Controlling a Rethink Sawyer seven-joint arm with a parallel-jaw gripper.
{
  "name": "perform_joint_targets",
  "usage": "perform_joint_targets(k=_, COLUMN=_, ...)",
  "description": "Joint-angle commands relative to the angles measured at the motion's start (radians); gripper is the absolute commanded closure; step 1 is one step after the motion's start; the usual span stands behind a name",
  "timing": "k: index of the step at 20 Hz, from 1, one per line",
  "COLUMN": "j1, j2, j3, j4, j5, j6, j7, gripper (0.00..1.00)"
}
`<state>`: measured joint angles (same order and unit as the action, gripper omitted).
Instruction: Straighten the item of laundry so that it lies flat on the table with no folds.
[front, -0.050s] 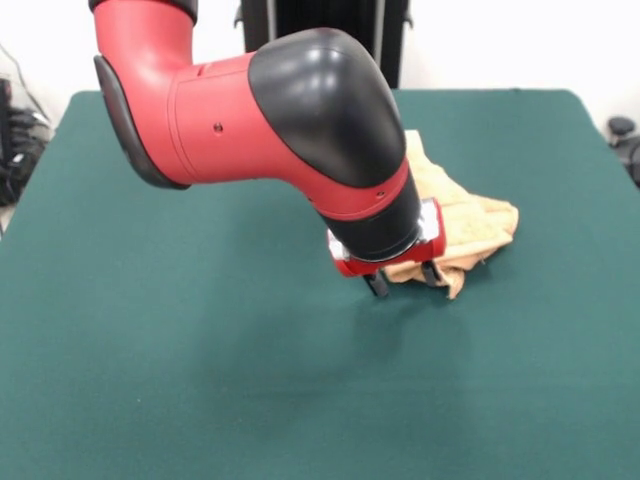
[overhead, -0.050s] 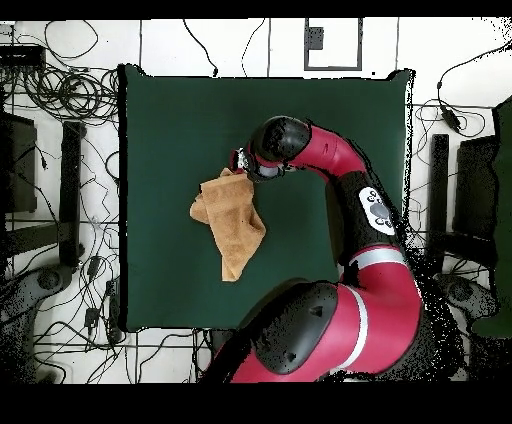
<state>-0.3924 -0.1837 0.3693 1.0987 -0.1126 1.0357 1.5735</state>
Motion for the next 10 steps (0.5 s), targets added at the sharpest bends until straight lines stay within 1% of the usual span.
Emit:
perform_joint_targets(k=1, j1=0.041, j2=0.013, j3=0.084, j4=0.031, j5=0.034, j6=0.116, j7=-0.024, gripper=0.00)
perform_joint_targets(k=10, j1=0.043, j2=0.007, j3=0.081, j4=0.030, j5=0.032, j6=0.125, j7=-0.022, gripper=0.00)
